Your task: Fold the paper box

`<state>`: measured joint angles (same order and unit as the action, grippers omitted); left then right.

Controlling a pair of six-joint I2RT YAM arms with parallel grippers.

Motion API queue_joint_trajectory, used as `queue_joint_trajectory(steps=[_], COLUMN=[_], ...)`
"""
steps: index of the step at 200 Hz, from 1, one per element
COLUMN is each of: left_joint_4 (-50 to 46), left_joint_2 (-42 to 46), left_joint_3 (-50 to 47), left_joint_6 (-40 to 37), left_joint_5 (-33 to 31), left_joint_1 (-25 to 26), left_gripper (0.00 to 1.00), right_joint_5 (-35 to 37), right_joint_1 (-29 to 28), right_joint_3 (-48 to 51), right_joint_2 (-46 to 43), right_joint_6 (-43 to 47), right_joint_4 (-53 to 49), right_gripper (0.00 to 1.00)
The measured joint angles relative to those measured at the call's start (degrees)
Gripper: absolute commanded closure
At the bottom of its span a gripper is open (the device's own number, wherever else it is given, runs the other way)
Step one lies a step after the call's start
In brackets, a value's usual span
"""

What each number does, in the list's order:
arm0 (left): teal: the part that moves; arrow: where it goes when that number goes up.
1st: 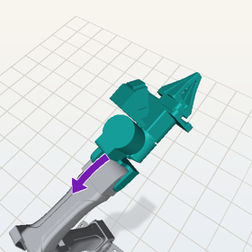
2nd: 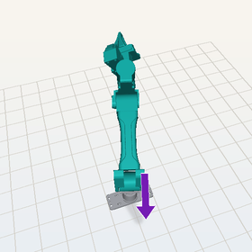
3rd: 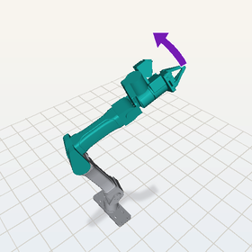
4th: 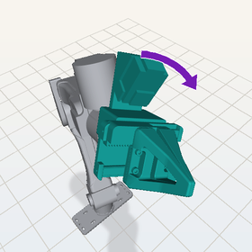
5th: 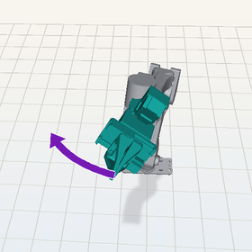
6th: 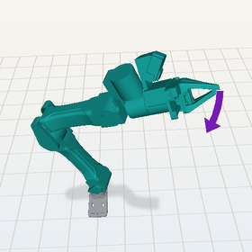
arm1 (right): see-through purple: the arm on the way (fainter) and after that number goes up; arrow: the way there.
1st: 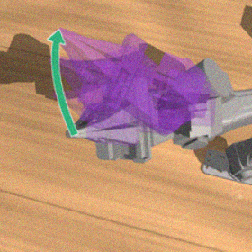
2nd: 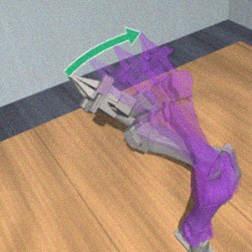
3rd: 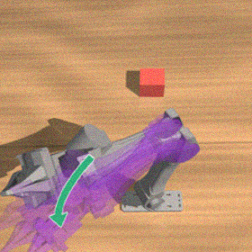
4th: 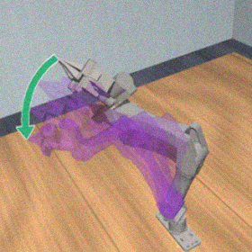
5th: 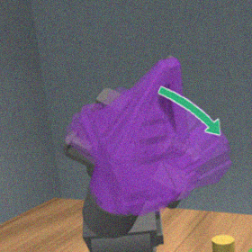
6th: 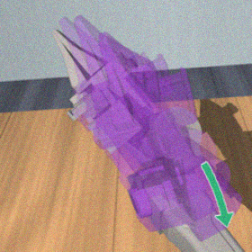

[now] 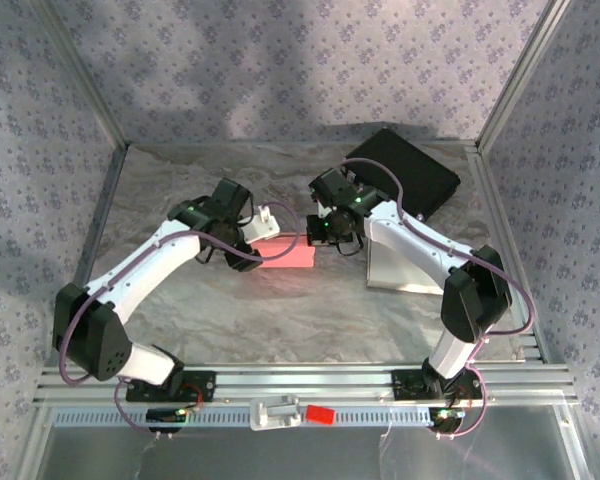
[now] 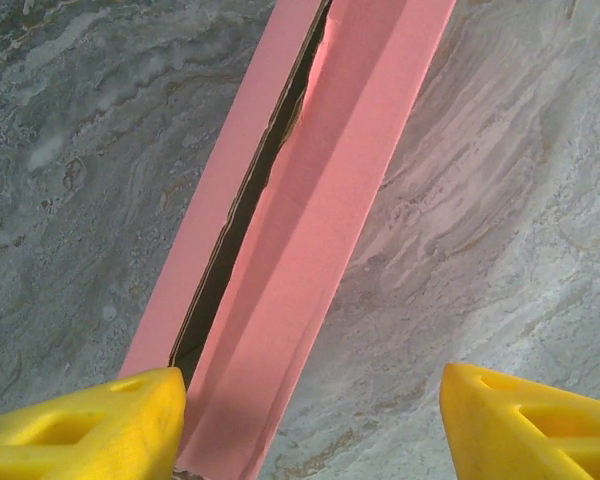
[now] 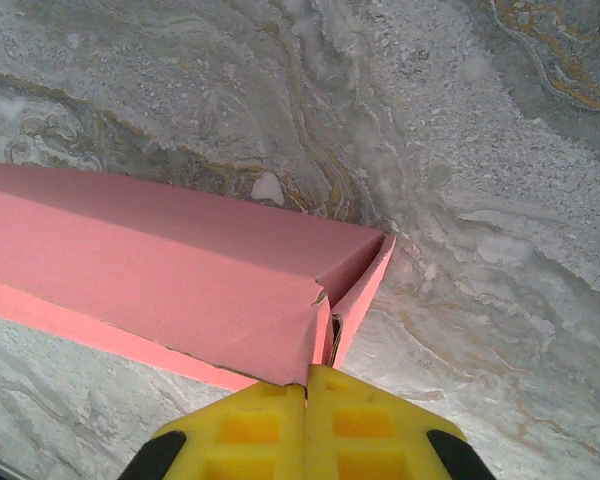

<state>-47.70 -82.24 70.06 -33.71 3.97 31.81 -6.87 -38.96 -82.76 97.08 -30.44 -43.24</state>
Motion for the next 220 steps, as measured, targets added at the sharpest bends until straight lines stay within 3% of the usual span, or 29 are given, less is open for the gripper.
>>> queue_joint_trajectory(steps=[40, 67, 92, 124, 137, 220], left_joint_4=[2.7, 4.4, 4.3, 4.3, 4.1, 5.9], left_joint_2=[-3.4, -2.1, 1.6, 9.5, 10.6, -2.5], left_joint_3=[2.1, 2.1, 1.5, -3.0, -3.9, -1.1], left_joint_6=[-1.9, -2.8, -3.3, -3.6, -4.0, -7.5], left_joint_5=[0.7, 1.7, 3.7, 4.6, 4.7, 6.2], left_joint_1=[-1.5, -1.4, -1.4, -1.9, -2.5, -5.5], left_gripper=[0.32, 0.44, 0.45, 0.30, 0.29, 0.31], right_joint_5=[0.0, 0.0, -0.1, -0.5, -0.5, -1.2], right_joint_1=[0.0, 0.1, 0.4, 0.6, 0.6, 0.9], right_joint_3=[0.0, 0.0, 0.0, 0.0, 0.0, 0.0], right_joint_2=[0.0, 0.0, 0.0, 0.0, 0.0, 0.0], right_joint_6=[0.0, 0.0, 0.1, 0.1, 0.3, 1.3], right_joint_4=[0.1, 0.2, 0.2, 0.2, 0.2, 0.2], right_gripper=[1.00, 1.00, 1.00, 1.00, 1.00, 1.00])
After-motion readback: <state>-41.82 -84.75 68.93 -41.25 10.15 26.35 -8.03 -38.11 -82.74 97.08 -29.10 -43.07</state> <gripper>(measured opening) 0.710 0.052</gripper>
